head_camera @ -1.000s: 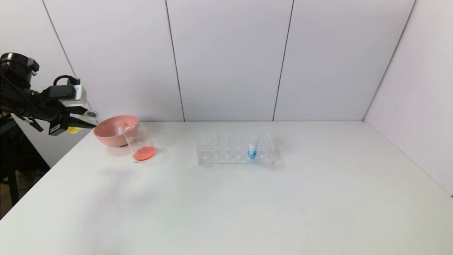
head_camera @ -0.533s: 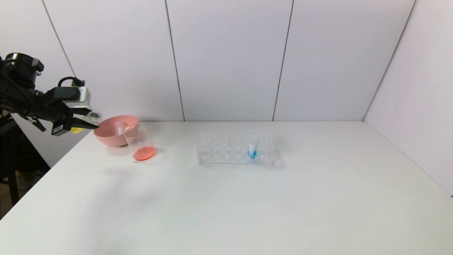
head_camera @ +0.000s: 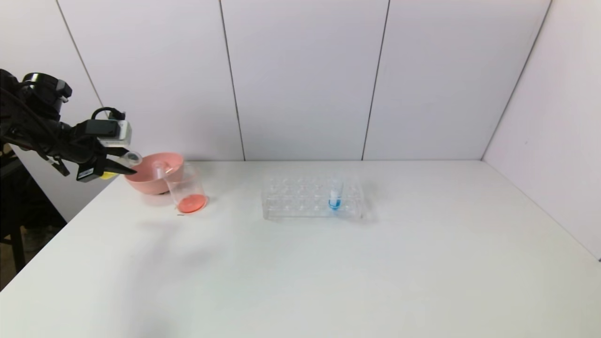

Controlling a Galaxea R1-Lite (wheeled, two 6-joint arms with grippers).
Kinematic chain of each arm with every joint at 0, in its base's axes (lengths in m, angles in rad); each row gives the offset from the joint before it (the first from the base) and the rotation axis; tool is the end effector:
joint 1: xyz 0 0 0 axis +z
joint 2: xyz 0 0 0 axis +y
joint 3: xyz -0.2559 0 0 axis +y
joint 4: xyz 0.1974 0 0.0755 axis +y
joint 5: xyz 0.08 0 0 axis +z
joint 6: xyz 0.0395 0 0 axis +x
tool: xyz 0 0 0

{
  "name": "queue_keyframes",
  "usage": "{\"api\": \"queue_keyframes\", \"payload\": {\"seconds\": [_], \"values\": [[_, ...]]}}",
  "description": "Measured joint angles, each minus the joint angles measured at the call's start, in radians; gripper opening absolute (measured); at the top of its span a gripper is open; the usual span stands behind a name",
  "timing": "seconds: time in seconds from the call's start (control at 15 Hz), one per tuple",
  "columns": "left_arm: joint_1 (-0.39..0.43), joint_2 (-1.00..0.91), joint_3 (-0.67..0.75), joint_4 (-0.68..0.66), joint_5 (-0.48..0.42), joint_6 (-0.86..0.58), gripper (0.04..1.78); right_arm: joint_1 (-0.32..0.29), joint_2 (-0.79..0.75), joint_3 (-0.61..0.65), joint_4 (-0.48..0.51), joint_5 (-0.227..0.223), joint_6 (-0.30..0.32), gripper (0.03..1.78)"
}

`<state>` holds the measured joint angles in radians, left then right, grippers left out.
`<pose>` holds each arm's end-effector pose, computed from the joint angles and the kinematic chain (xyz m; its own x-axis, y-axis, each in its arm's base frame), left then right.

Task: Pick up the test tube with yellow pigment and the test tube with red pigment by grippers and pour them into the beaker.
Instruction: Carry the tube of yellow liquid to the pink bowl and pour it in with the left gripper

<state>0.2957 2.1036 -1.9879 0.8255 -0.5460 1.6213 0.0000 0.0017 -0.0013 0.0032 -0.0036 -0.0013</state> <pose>0.3903 0.0975 0.1807 0.6327 -0.3501 -0.6908 0.7700 0.1895 0.6093 0.0610 -0.0001 0.0754 1.0000 -0.0036 -0.0036 0.0036 1.0000 -0.0013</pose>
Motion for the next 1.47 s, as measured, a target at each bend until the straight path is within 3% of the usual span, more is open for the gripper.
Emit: {"api": "queue_keyframes", "payload": {"seconds": [0.47, 1.47], "values": [[-0.033, 0.013, 0.0, -0.006, 0.08, -0.053, 0.46, 0.0, 0.0, 0.0, 0.0, 0.0, 0.0, 1.7], [-0.066, 0.014, 0.0, -0.006, 0.127, -0.104, 0.46, 0.0, 0.0, 0.0, 0.0, 0.0, 0.0, 1.7]]}}
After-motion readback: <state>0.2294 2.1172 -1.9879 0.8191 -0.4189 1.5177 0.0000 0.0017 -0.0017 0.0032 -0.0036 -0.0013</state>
